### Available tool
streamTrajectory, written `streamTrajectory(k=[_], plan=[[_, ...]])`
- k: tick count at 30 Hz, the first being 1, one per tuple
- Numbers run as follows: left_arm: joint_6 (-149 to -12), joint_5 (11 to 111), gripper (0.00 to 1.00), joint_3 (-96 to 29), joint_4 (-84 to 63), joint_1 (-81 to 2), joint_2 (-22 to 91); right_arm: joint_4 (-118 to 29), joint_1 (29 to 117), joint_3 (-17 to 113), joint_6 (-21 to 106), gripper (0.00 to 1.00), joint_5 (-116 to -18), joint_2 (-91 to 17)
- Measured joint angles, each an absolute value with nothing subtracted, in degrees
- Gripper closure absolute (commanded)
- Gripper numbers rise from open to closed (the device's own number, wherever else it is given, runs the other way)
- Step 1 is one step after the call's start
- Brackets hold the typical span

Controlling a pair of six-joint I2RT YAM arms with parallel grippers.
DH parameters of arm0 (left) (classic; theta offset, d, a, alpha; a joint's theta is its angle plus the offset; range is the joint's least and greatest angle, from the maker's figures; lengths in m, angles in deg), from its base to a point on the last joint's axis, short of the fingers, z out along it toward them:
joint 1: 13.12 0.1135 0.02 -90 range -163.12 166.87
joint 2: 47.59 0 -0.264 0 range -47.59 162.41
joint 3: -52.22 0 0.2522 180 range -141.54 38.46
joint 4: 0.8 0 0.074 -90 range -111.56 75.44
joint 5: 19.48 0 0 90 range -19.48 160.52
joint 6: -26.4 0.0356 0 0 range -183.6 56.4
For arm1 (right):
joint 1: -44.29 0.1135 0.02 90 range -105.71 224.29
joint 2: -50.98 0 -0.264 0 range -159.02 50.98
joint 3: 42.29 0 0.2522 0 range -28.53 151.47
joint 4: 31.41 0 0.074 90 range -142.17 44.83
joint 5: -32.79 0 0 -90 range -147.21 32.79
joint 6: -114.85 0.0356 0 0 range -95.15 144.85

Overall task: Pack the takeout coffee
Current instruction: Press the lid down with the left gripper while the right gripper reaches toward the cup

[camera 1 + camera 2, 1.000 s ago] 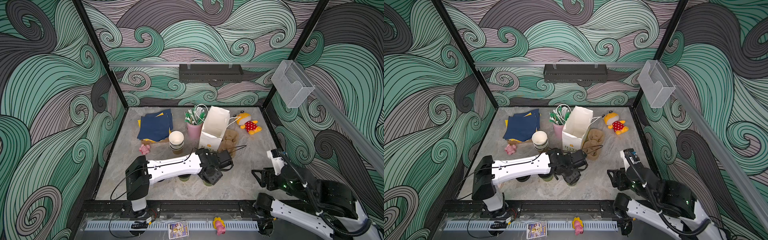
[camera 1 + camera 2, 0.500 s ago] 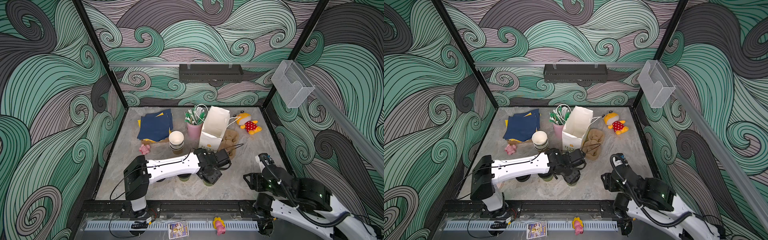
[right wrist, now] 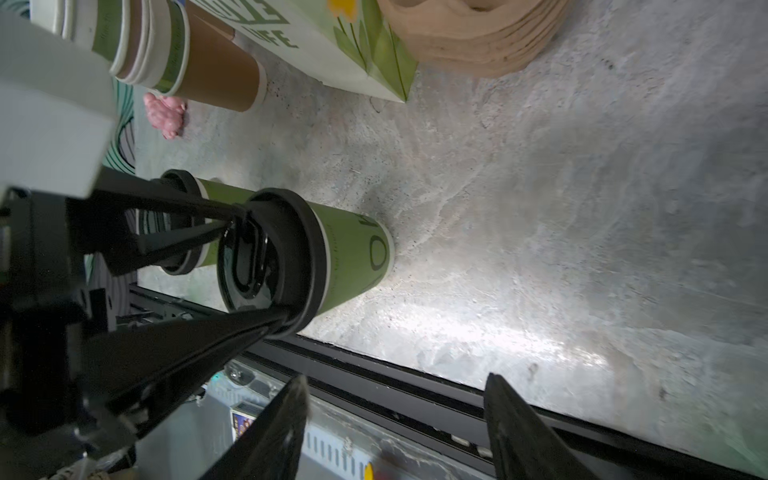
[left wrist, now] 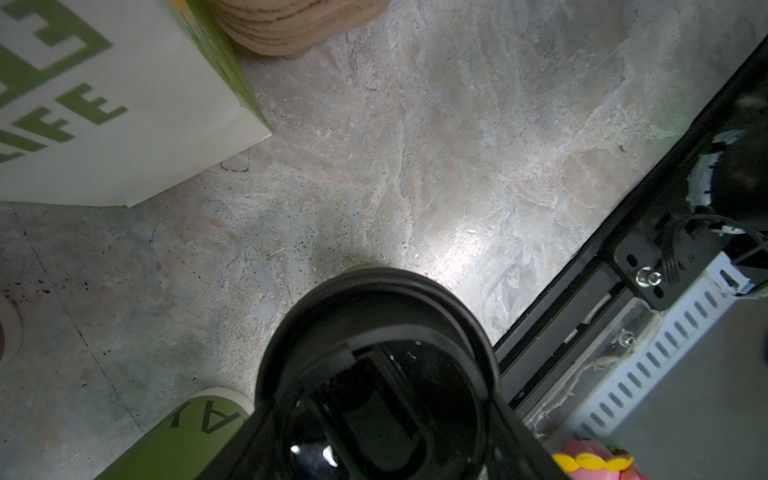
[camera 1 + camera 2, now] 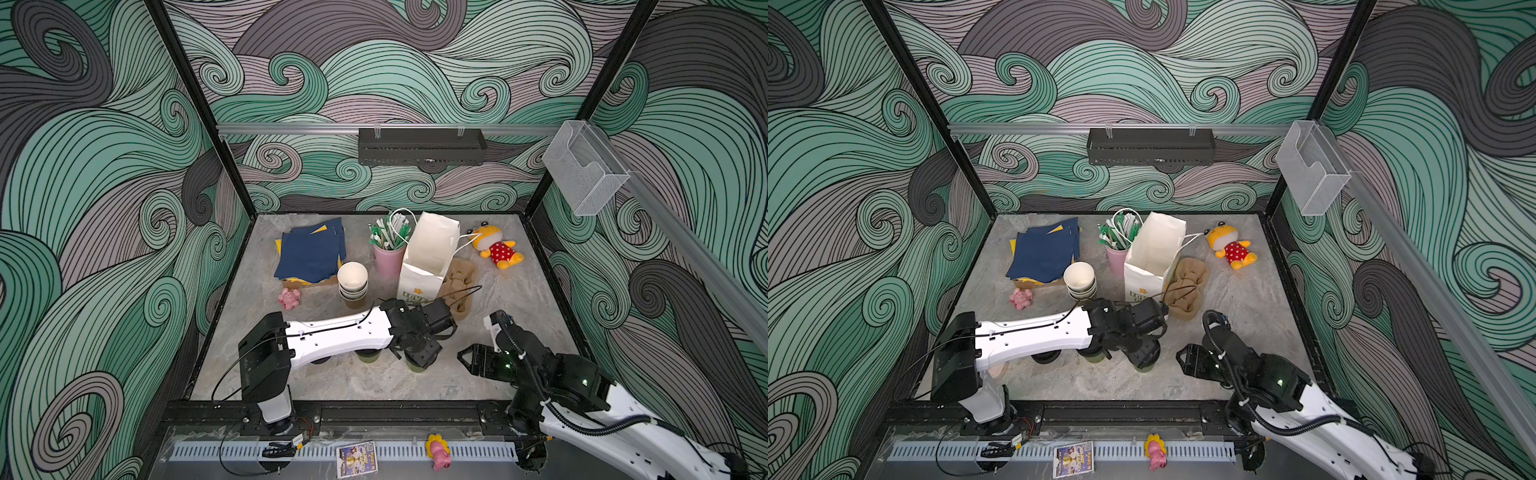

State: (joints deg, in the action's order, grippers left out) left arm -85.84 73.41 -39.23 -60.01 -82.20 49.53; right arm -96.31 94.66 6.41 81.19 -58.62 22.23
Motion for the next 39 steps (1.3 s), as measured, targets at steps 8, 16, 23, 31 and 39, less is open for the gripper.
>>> streamTrajectory(k=[8, 16, 23, 31, 39], plan=[[-84.9, 73.2, 0.47, -36.5, -56.4, -82.1, 47.9, -79.1, 87.4, -0.4, 82.7, 0.36, -72.1, 17.4], [-83.6, 72.8, 0.47, -35.2, -54.5, -82.1, 47.2, -71.6, 85.7, -2.4, 82.8, 0.41, -77.8, 12.5], [-82.9, 72.8, 0.42, -34.1, -53.0, -82.1, 46.5, -71.5, 85.5, -2.5, 82.1, 0.45, -78.4, 10.3], [-81.8, 72.8, 0.25, -33.1, -51.8, -82.1, 45.8, -70.1, 85.4, -2.6, 81.9, 0.47, -79.1, 8.6], [-81.1, 72.2, 0.15, -30.4, -48.1, -82.1, 43.7, -70.2, 85.4, -2.6, 81.2, 0.48, -79.8, 8.3]])
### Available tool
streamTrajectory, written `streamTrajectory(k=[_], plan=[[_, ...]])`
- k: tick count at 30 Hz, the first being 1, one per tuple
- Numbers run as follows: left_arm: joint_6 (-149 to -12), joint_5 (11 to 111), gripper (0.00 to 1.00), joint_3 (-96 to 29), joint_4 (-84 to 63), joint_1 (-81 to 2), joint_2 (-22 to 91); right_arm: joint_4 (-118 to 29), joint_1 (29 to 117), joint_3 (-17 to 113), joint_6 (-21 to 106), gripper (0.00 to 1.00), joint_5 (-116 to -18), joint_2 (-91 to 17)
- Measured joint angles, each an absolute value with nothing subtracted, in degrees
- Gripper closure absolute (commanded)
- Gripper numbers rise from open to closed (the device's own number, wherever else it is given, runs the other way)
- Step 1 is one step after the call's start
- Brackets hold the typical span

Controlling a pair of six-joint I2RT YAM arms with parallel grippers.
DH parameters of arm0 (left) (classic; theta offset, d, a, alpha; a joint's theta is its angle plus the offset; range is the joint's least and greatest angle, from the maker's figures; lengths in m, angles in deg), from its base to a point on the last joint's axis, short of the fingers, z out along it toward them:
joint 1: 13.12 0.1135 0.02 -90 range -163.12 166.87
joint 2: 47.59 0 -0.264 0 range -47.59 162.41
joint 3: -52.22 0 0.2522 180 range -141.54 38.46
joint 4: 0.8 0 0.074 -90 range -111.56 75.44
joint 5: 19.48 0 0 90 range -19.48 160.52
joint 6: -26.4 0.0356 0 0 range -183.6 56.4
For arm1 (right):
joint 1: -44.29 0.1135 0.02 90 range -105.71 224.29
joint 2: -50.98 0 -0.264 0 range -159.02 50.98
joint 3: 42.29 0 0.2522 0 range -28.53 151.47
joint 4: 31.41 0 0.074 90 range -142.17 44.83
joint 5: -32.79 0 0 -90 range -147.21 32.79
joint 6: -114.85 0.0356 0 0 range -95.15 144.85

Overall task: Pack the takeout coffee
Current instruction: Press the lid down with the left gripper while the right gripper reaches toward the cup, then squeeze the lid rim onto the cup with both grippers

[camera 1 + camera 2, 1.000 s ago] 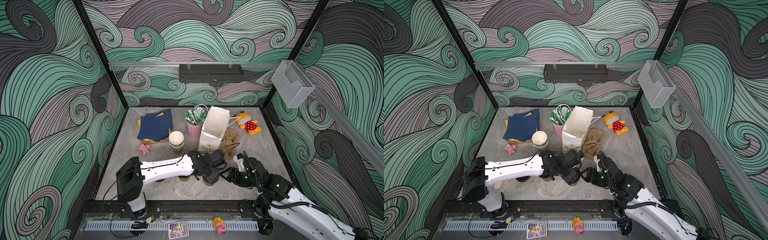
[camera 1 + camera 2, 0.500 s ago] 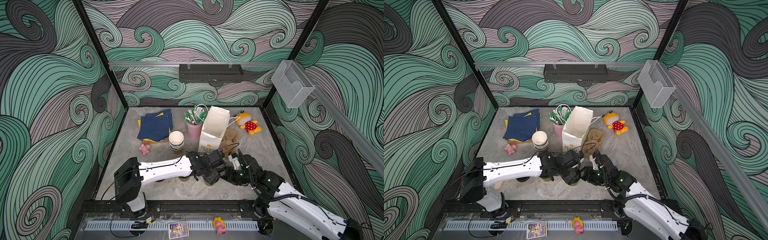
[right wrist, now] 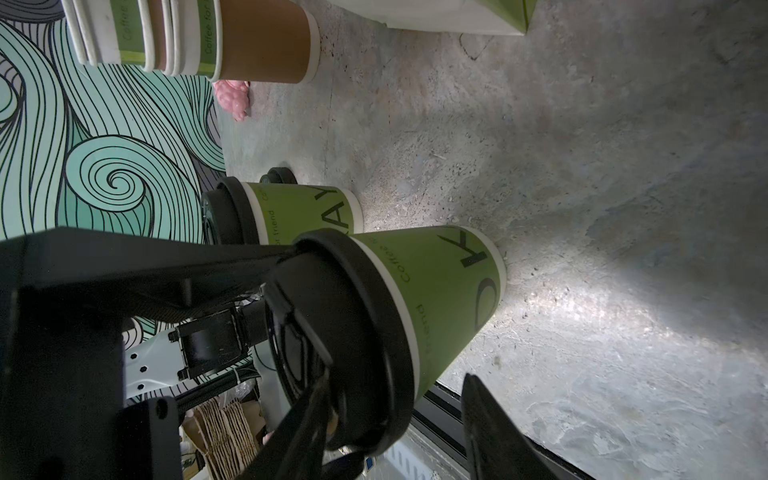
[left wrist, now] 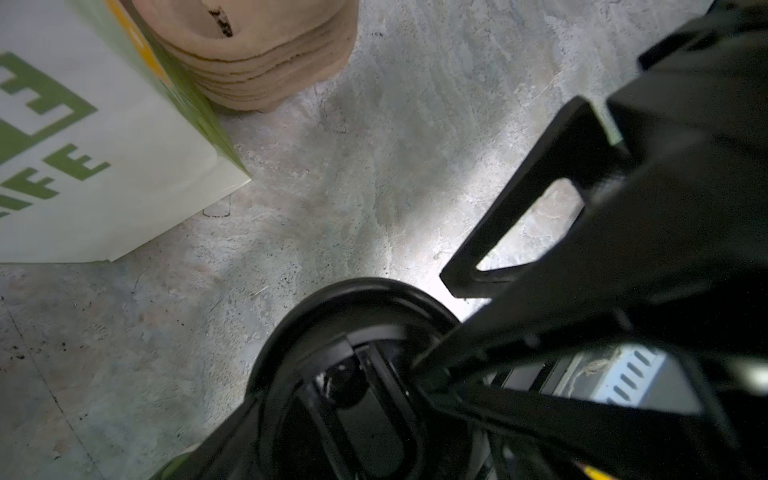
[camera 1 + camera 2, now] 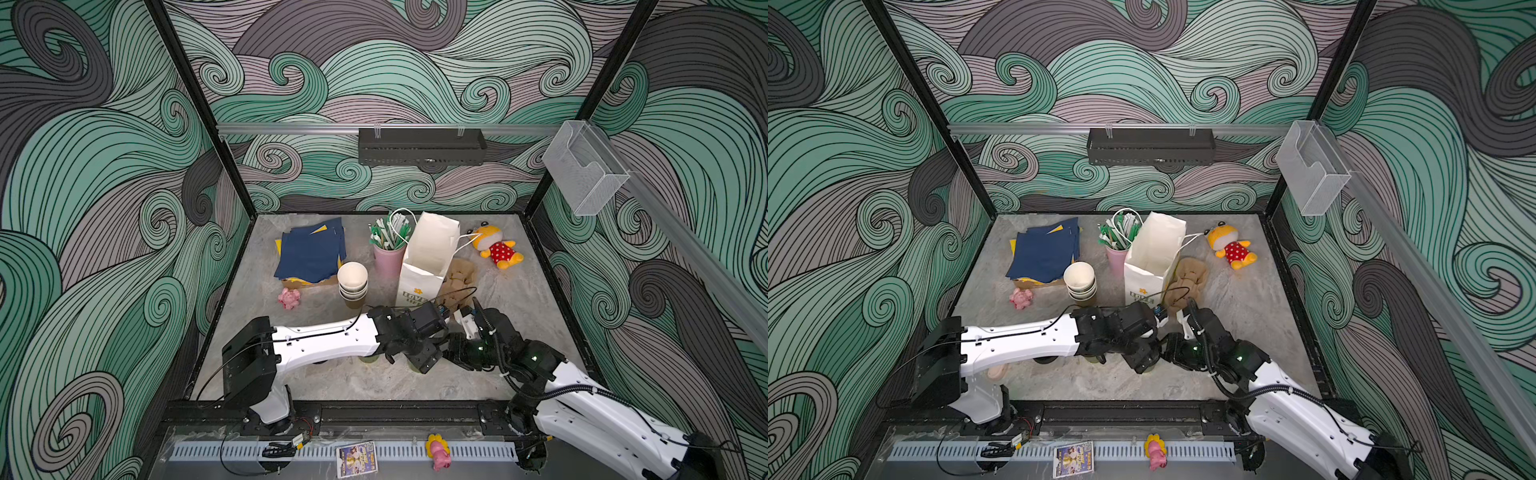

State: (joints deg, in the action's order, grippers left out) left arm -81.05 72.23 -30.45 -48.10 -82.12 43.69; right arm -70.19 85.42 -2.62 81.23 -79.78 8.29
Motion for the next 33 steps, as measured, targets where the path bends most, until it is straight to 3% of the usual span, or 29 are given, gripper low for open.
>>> streamTrajectory(k=[13, 20, 27, 33], plan=[[-84.1, 75.7, 0.12, -27.3, -44.6, -82.1, 32.0, -70.5, 85.4, -2.4, 80.4, 0.45, -80.3, 7.8], [-96.0, 82.1, 0.24, -24.6, -45.5, -82.0, 27.8, -75.2, 85.4, 0.6, 78.1, 0.31, -80.0, 10.4], [-105.8, 82.5, 0.34, -21.3, -46.5, -82.0, 26.5, -74.4, 85.4, 3.0, 76.4, 0.29, -80.1, 6.6], [-110.3, 82.7, 0.37, -20.8, -47.2, -82.0, 25.6, -73.5, 85.4, 3.0, 75.4, 0.29, -80.1, 1.4]])
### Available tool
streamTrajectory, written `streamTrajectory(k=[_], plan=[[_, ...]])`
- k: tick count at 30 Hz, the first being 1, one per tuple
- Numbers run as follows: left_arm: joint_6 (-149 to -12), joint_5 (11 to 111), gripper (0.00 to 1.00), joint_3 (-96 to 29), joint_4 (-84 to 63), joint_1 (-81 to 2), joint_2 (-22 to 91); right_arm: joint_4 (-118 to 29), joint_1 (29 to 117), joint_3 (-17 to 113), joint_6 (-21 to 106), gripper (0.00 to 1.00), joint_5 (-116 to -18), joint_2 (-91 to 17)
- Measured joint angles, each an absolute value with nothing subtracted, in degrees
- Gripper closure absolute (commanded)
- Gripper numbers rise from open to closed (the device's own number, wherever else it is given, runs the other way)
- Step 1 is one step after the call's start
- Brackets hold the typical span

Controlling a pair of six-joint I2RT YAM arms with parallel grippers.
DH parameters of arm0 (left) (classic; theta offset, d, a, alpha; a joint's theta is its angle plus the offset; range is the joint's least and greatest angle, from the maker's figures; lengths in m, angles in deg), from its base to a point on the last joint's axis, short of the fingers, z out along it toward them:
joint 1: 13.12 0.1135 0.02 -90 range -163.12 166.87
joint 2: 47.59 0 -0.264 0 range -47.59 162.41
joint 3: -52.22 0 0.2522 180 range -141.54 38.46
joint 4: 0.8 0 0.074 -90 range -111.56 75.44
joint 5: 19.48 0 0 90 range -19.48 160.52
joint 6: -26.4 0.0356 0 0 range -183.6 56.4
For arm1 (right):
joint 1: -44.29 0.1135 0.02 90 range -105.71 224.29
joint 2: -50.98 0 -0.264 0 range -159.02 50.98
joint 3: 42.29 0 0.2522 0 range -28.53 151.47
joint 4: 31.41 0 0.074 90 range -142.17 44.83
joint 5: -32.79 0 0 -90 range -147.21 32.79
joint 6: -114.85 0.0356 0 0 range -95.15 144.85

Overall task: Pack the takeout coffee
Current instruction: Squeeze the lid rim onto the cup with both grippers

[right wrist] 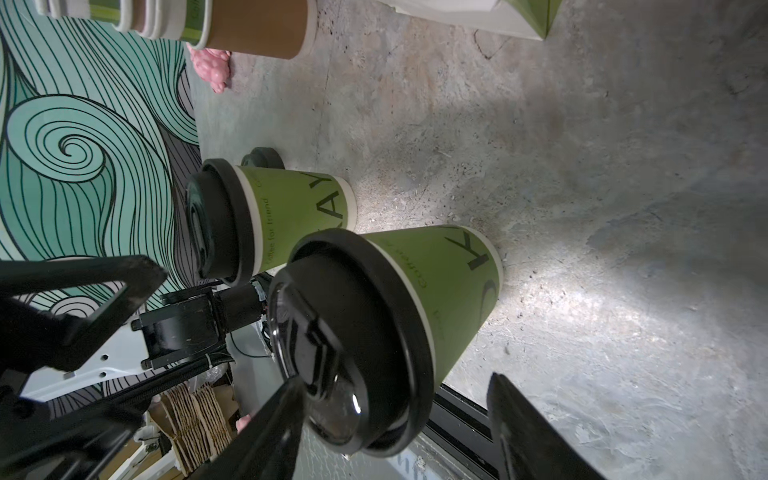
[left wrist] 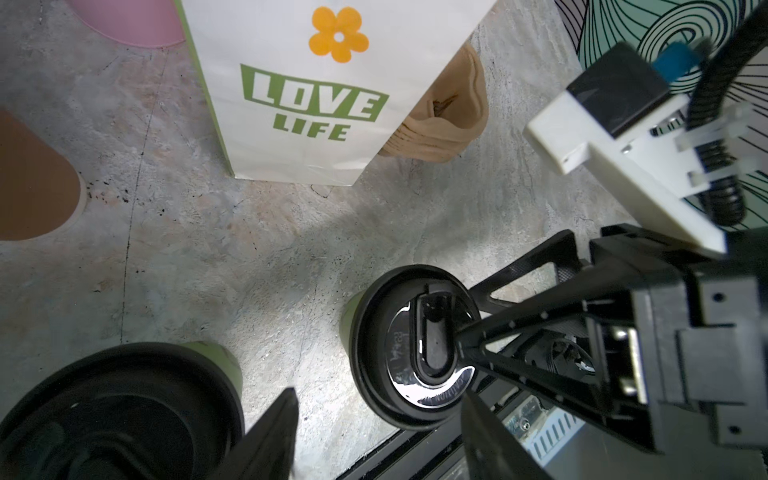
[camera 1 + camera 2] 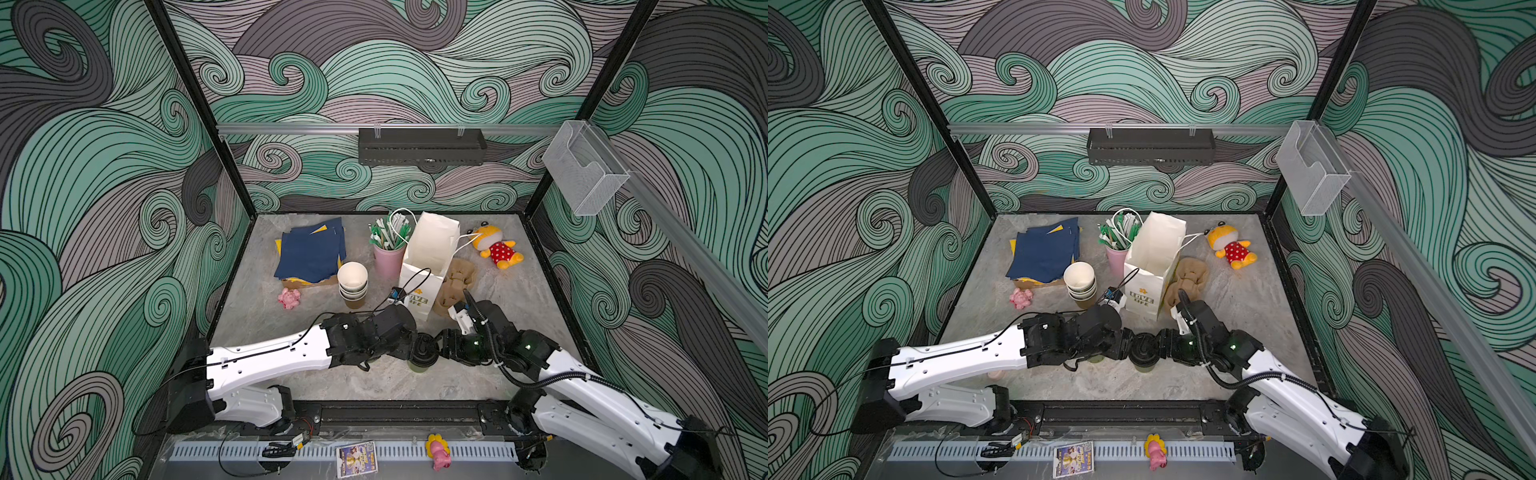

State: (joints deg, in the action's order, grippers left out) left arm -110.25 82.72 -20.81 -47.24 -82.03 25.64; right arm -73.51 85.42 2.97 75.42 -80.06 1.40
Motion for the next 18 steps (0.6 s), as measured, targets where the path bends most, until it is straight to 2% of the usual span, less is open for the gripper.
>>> streamTrajectory(k=[10, 18], plan=[[-112.9, 82.5, 0.43, -19.1, -47.4, -82.0, 25.3, -70.6, 85.4, 3.0, 75.0, 0.29, -80.1, -0.3], [-113.4, 81.8, 0.44, -18.9, -47.4, -82.0, 25.3, -70.2, 85.4, 3.0, 74.7, 0.34, -79.9, -1.7]])
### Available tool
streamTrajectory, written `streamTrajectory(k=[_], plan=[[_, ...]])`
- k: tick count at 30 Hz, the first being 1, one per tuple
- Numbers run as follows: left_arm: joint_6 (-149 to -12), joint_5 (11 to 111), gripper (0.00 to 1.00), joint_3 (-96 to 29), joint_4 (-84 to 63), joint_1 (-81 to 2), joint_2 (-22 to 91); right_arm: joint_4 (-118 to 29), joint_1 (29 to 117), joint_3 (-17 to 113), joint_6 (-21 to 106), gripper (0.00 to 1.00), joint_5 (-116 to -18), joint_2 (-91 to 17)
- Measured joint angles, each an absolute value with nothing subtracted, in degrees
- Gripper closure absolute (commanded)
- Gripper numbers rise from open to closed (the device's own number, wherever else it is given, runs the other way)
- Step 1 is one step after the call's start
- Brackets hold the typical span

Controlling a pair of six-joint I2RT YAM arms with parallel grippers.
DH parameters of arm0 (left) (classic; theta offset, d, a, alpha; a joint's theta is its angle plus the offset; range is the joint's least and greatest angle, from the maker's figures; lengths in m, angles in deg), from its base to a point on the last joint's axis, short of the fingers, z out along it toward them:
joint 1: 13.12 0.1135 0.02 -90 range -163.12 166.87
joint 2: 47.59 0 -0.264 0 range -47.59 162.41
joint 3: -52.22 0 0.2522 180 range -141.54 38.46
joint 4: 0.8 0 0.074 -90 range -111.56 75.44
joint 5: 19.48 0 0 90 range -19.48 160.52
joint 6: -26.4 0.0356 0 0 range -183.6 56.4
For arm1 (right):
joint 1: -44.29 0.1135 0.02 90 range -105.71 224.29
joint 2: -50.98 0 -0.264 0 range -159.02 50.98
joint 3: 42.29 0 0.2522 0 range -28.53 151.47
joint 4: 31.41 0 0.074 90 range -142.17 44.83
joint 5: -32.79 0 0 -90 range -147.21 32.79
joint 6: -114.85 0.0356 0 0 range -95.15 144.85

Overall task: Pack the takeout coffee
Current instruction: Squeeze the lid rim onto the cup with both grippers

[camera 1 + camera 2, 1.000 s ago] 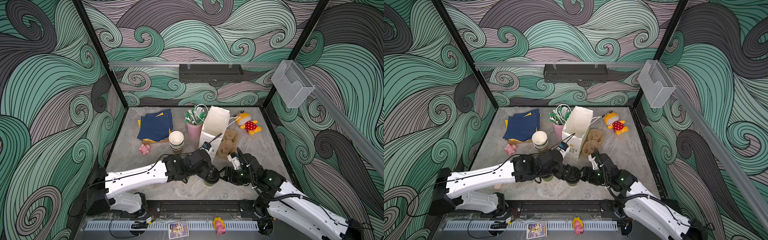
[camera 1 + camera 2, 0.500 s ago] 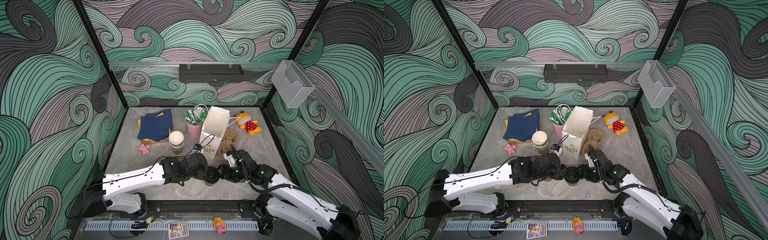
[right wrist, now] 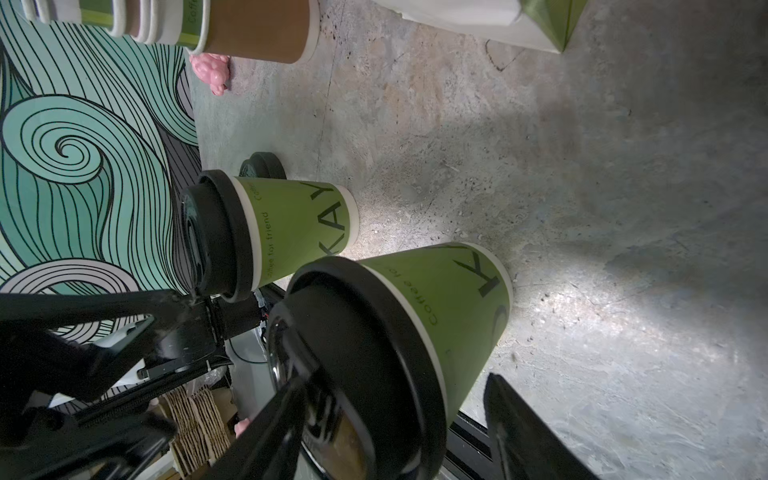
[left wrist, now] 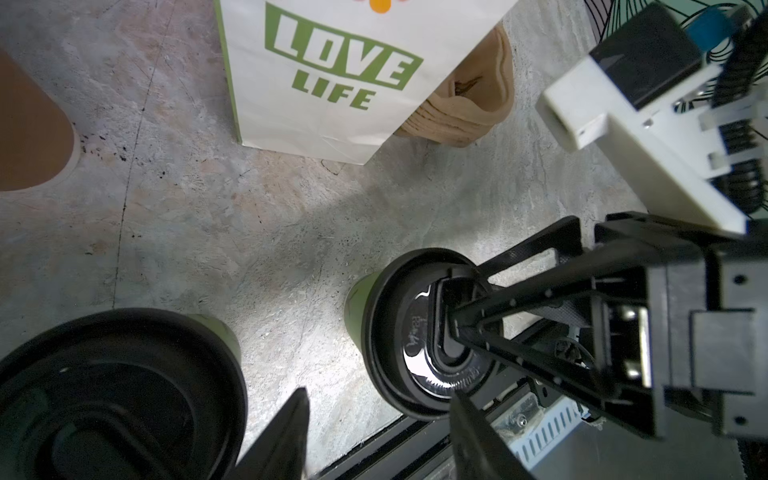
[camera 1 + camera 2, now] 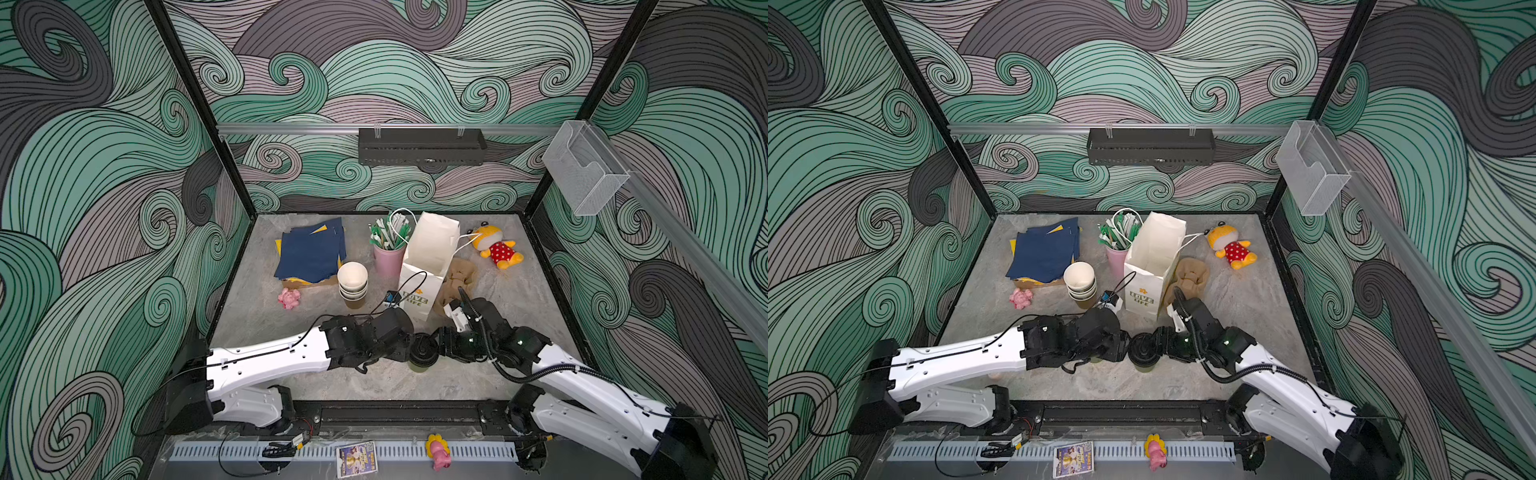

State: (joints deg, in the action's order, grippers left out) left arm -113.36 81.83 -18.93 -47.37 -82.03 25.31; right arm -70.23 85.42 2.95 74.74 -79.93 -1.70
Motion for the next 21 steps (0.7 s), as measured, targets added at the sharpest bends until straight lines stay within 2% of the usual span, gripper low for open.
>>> streamTrajectory(k=[11, 17, 21], plan=[[-113.4, 81.8, 0.44, -18.9, -46.6, -82.0, 26.1, -71.3, 85.4, 3.2, 74.2, 0.36, -79.7, -1.4], [-113.3, 81.5, 0.46, -18.9, -46.0, -81.9, 28.1, -79.1, 85.5, 6.1, 72.6, 0.33, -77.7, 2.6], [-113.3, 80.8, 0.48, -18.9, -45.6, -81.5, 29.7, -84.2, 85.5, 9.1, 71.4, 0.51, -75.8, 7.9]])
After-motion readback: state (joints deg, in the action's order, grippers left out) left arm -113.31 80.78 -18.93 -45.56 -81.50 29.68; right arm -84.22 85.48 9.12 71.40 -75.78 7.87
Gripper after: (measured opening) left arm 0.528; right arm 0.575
